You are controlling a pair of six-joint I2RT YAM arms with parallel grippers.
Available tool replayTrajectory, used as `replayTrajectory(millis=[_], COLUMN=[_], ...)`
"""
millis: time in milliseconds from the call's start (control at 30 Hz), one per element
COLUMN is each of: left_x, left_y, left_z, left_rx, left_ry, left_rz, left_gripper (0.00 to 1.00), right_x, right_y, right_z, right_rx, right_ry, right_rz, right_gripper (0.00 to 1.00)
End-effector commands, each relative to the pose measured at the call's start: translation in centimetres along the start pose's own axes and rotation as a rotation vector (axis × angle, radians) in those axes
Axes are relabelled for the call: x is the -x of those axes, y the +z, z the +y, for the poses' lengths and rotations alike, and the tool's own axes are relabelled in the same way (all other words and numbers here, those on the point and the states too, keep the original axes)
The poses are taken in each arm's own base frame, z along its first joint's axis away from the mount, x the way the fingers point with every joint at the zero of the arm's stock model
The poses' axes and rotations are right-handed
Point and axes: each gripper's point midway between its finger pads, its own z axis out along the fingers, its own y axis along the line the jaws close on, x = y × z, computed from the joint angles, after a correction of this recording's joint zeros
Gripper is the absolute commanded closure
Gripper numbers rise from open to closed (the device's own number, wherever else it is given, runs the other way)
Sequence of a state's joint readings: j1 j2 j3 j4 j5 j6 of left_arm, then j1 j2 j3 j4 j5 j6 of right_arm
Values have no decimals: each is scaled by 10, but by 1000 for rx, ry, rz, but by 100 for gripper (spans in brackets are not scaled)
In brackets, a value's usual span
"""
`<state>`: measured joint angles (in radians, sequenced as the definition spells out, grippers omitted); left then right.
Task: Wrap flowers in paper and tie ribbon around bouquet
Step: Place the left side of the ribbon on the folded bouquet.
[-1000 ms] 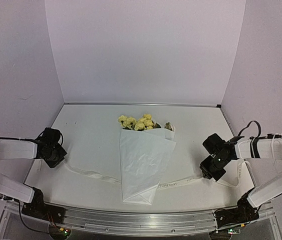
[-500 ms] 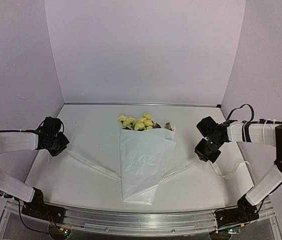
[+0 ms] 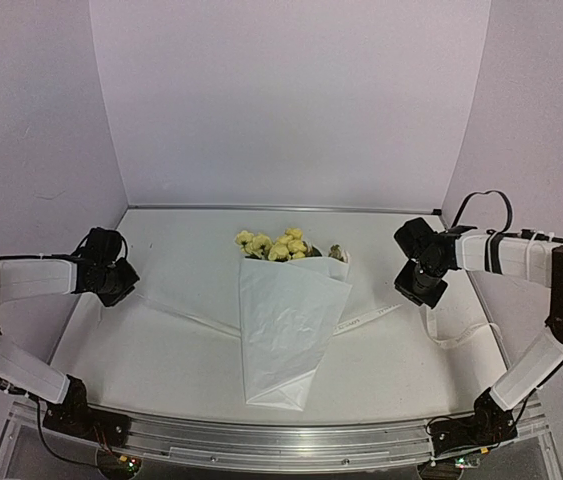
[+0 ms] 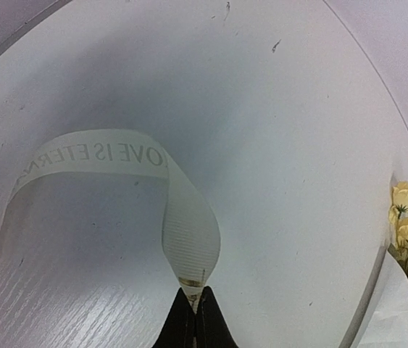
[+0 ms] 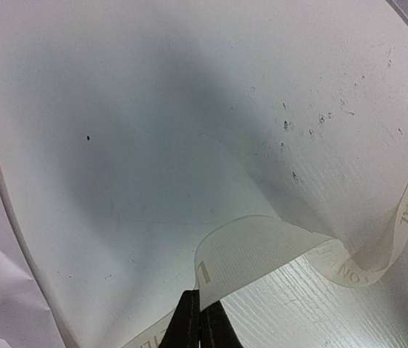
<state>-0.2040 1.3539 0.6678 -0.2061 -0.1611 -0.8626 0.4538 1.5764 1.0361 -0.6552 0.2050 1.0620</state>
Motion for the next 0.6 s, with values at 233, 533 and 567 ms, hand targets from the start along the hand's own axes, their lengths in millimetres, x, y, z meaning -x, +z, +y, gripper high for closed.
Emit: replayTrajectory(millis=[233, 533, 567], left_x=[41, -58, -77], left_y=[-68, -150, -159], left_z=[-102, -254, -270], left_rx=[-476, -958, -1007], left_ry=[124, 596, 663], left_rz=[-199, -174, -157], left_gripper=[100, 100, 100], right_x=[-11, -40, -42], right_y=[-29, -26, -25], right_z=[13, 22, 23], right_rx=[141, 234, 240], right_ry=[-74, -55, -55], right_rz=[92, 224, 234], right_gripper=[100, 86, 83])
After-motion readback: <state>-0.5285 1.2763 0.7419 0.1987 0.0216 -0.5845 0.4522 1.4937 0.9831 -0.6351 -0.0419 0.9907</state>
